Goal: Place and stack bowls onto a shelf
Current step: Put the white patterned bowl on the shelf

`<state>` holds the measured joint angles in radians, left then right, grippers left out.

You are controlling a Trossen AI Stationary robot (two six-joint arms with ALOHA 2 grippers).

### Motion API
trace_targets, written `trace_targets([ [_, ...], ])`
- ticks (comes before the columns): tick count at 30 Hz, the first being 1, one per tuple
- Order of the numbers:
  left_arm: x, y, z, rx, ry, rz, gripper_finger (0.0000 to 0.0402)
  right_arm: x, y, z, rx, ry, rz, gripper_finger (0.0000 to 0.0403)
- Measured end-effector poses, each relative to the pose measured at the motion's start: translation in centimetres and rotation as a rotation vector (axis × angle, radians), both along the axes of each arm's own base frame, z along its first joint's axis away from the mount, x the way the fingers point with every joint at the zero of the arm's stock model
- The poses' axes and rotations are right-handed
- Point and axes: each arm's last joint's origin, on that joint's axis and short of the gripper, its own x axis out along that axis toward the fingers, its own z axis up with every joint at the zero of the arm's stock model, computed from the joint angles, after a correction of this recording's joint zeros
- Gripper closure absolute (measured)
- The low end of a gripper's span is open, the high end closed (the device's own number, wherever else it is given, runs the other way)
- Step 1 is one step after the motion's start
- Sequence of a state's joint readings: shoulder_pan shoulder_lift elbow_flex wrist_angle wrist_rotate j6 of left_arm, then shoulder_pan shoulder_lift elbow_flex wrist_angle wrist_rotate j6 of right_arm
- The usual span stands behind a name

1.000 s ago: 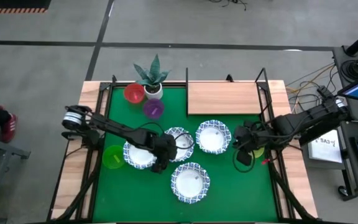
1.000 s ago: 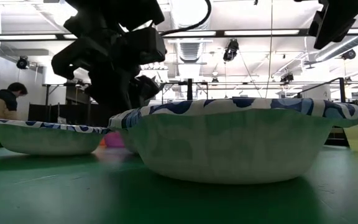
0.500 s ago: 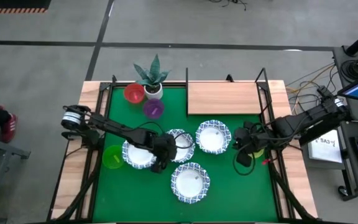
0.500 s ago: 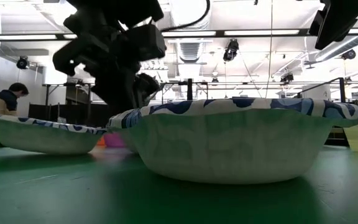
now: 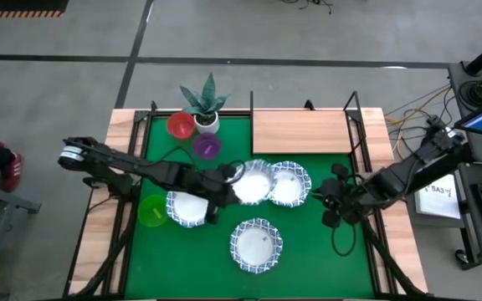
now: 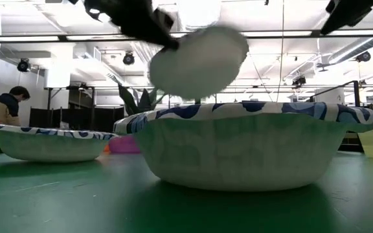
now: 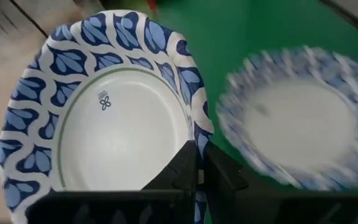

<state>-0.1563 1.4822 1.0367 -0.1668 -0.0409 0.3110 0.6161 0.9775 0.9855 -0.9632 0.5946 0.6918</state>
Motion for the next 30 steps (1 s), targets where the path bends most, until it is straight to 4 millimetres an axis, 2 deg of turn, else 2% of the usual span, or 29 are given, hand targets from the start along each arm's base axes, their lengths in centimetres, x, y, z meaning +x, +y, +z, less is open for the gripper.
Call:
trace_targets([
  [5, 1.7, 1.4, 1.5, 0.116, -0.241, -0.01, 0.0402, -0.4, 0.8, 0.3, -0.096, -0.073, 0.018, 0.0351],
  [9, 3.6, 3.5, 1.9, 0.17, -0.316, 0.054, 0.0401, -0.6, 1.3, 0.6, -0.169, -0.129, 0.046, 0.0351],
  [12, 5.7, 4.7, 2.2, 0.179, -0.298, 0.091, 0.0401, -0.7, 1.8, 0.8, -0.207, -0.166, 0.073, 0.0351],
  [19, 10.3, 6.9, 1.3, 0.244, -0.148, 0.217, 0.0401, -1.1, 2.5, 1.1, -0.235, -0.207, 0.103, 0.0351],
  [30, 14.0, 9.3, -2.4, 0.345, -0.041, 0.399, 0.0401, -1.6, 3.3, 1.2, -0.245, -0.236, 0.149, 0.0351],
])
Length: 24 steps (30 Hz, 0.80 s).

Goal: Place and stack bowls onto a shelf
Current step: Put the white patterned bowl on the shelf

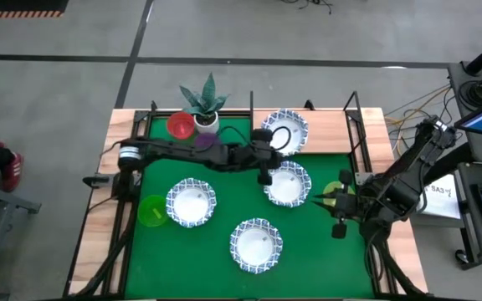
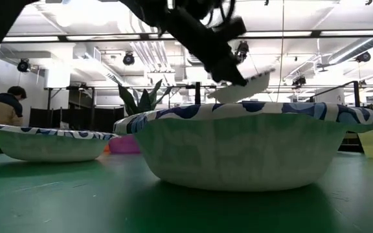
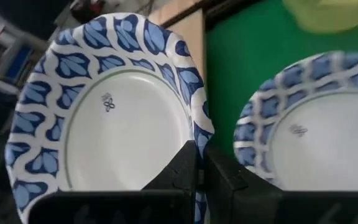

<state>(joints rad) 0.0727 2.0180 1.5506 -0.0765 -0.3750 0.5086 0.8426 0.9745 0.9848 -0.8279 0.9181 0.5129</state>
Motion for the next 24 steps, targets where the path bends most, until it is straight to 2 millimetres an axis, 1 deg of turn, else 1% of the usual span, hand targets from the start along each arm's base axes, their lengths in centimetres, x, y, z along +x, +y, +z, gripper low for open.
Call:
trace_targets([
  [4, 1.0, 0.7, -1.0, 0.008, 0.022, 0.018, 0.0401, 0.0, 0.0, 0.0, 0.001, -0.001, -0.001, 0.0351],
  [9, 1.6, 2.0, -1.7, -0.015, 0.022, 0.06, 0.0394, 0.0, 0.0, 0.0, 0.012, -0.007, -0.006, 0.0351],
  [17, 1.4, 4.0, -2.0, -0.033, 0.016, 0.112, 0.0348, 0.1, 0.1, 0.0, 0.015, -0.01, -0.006, 0.0351],
  [24, 1.2, 5.1, -2.0, -0.061, -0.003, 0.153, 0.0301, 0.1, 0.1, 0.1, 0.026, -0.019, -0.006, 0.0351],
])
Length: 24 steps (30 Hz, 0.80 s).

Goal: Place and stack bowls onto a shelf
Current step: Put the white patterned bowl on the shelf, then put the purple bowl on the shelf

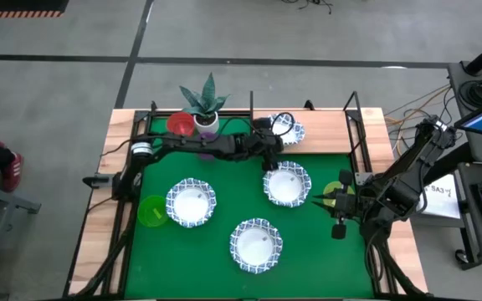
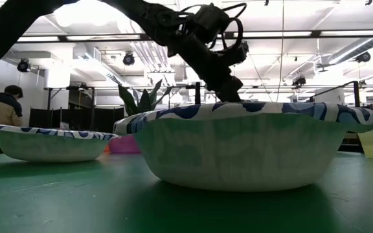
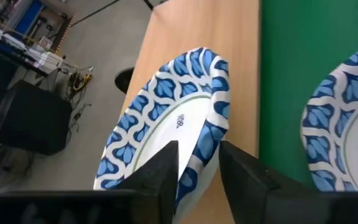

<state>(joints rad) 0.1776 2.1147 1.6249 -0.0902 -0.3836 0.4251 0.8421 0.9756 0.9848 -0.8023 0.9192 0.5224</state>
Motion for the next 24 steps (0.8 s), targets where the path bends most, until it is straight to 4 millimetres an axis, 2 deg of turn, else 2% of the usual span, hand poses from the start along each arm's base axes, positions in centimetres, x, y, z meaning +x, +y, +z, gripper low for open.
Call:
trace_targets([
  [5, 0.0, -0.5, 0.2, -0.012, -0.001, -0.001, 0.0276, 0.1, 0.2, 0.1, 0.023, -0.02, 0.0, 0.0351],
  [15, -0.5, -1.5, 3.0, -0.052, 0.13, -0.023, 0.0268, 0.3, 0.3, -0.6, 0.1, -0.042, -0.04, 0.0351],
  [19, -1.9, -4.0, 5.8, -0.116, 0.118, -0.113, 0.0274, 0.5, 0.4, -1.0, 0.14, -0.065, -0.056, 0.0351],
  [24, -5.0, -7.0, 8.7, -0.175, 0.1, -0.196, 0.0285, 0.8, 0.4, -0.9, 0.163, -0.102, -0.09, 0.0351],
])
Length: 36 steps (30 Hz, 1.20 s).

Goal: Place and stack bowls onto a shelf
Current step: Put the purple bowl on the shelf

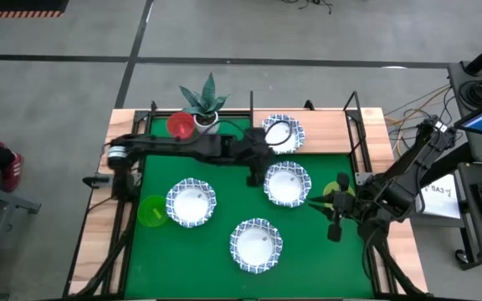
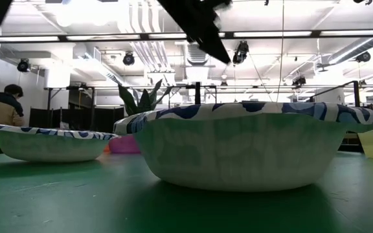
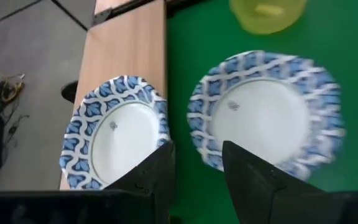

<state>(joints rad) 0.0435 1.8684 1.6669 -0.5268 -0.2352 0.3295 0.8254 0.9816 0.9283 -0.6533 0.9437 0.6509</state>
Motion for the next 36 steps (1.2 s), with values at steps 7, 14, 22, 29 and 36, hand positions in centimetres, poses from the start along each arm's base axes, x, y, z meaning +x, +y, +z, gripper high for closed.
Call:
trace_targets([
  [7, -6.6, -3.8, 2.3, -0.084, -0.129, -0.033, 0.0301, 1.9, -1.2, 0.1, 0.016, -0.001, -0.057, 0.0351],
  [14, -13.8, -6.3, 2.7, -0.151, -0.357, -0.105, 0.0306, 5.3, -2.6, 1.3, 0.002, 0.047, -0.027, 0.0351],
  [22, -20.2, -6.0, 1.2, -0.218, -0.521, -0.109, 0.0306, 10.6, -3.6, 3.5, -0.049, 0.112, 0.024, 0.0351],
  [29, -23.9, -5.2, -0.7, -0.255, -0.62, -0.104, 0.0306, 16.2, -4.5, 4.9, -0.11, 0.163, 0.085, 0.0351],
  [36, -26.8, -4.4, -1.2, -0.214, -0.704, -0.021, 0.0306, 21.5, -7.5, 5.8, -0.126, 0.187, 0.098, 0.0351],
])
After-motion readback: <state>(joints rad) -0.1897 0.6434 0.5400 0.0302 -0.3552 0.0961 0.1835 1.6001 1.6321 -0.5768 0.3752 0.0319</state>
